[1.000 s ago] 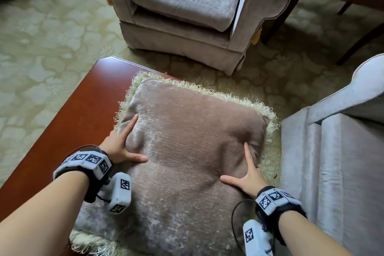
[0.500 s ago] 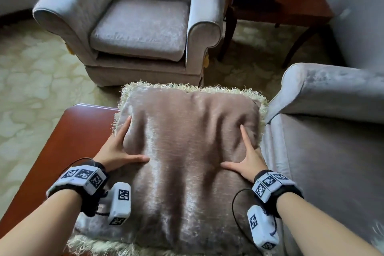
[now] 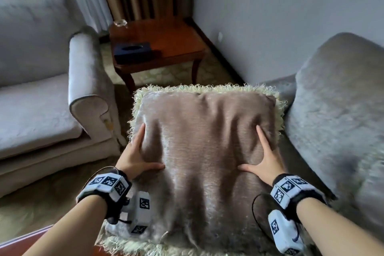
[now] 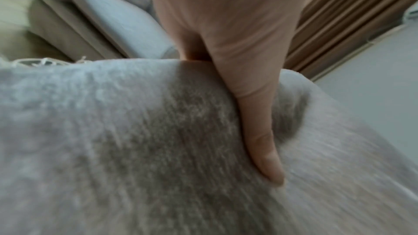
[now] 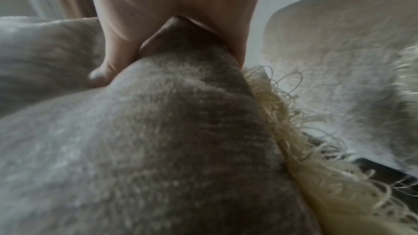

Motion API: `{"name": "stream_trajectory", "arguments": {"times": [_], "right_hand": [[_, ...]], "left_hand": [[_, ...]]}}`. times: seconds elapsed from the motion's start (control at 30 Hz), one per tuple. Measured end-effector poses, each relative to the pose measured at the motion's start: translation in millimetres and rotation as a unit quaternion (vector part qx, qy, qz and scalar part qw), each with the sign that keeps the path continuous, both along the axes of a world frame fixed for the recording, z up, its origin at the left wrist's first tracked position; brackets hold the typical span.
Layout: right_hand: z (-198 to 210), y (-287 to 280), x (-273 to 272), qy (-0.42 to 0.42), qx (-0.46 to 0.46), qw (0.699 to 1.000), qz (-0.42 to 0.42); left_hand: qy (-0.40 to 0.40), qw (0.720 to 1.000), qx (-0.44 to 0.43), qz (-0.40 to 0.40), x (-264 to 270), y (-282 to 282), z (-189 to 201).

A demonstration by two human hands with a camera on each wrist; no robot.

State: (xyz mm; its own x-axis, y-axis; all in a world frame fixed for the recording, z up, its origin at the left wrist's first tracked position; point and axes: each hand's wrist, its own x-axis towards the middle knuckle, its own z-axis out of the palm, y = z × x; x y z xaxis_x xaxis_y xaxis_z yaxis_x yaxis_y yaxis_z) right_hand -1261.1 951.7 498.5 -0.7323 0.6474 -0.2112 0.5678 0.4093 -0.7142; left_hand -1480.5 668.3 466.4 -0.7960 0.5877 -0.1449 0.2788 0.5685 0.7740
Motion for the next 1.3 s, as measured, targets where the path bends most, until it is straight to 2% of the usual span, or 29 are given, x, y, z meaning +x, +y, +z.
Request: {"name": "stream_trajectory", "arguments": {"times": [0.07, 0.27, 0.4, 0.47, 0.57, 0.7, 0.77, 0.8, 0.83, 0.93, 1.07, 1.17, 1.3], "right_hand": [[6.3, 41.1, 14.6, 0.025, -0.008, 0.999, -0.044], [13.4, 142.8, 50.9, 0.021, 0.069, 0.978, -0.198], [16.0, 178.7, 65.3, 0.051, 0.114, 0.956, -0.264], [11.4, 187.7, 71.0, 0.036, 0.121, 0.941, -0.314], [9.7, 197.0, 73.6, 0.022, 0.118, 0.912, -0.392], [-5.5, 205.7, 80.2, -0.031, 0.085, 0.884, -0.459], [-22.2, 212.8, 84.6, -0.075, 0.071, 0.874, -0.475], [-30.1, 217.3, 86.5, -0.103, 0.064, 0.869, -0.48], [-37.8, 221.7, 88.5, -0.136, 0.058, 0.864, -0.48], [-57.0, 226.1, 90.9, -0.205, 0.034, 0.866, -0.455], [-91.0, 210.5, 91.2, -0.215, 0.013, 0.879, -0.426], [-124.6, 202.2, 86.7, -0.222, -0.006, 0.884, -0.412], [-176.4, 203.7, 81.6, -0.2, -0.002, 0.885, -0.421]], "left_hand": [[0.022, 0.999, -0.008, -0.033, -13.3, 66.7, 1.3], [0.045, 0.991, 0.011, -0.125, -26.5, 240.5, 14.5], [0.047, 0.977, 0.013, -0.205, -38.4, 334.6, 12.0], [0.057, 0.969, -0.002, -0.242, -43.2, 374.7, 6.7], [0.038, 0.955, 0.02, -0.292, -44.7, 426.9, 0.4], [0.033, 0.94, 0.032, -0.338, -43.6, 473.7, -14.1], [0.077, 0.924, 0.021, -0.375, -39.4, 488.5, -23.7], [0.128, 0.906, 0.009, -0.403, -37.9, 494.5, -31.3], [0.168, 0.888, -0.008, -0.429, -38.7, 500.4, -40.2], [0.143, 0.871, -0.136, -0.45, -40.6, 513.5, -55.6], [0.22, 0.822, -0.18, -0.493, -23.5, 524.8, -75.2], [0.256, 0.792, -0.196, -0.518, -10.8, 529.5, -105.8], [0.287, 0.784, -0.212, -0.508, -8.0, 524.2, -148.0]]}}
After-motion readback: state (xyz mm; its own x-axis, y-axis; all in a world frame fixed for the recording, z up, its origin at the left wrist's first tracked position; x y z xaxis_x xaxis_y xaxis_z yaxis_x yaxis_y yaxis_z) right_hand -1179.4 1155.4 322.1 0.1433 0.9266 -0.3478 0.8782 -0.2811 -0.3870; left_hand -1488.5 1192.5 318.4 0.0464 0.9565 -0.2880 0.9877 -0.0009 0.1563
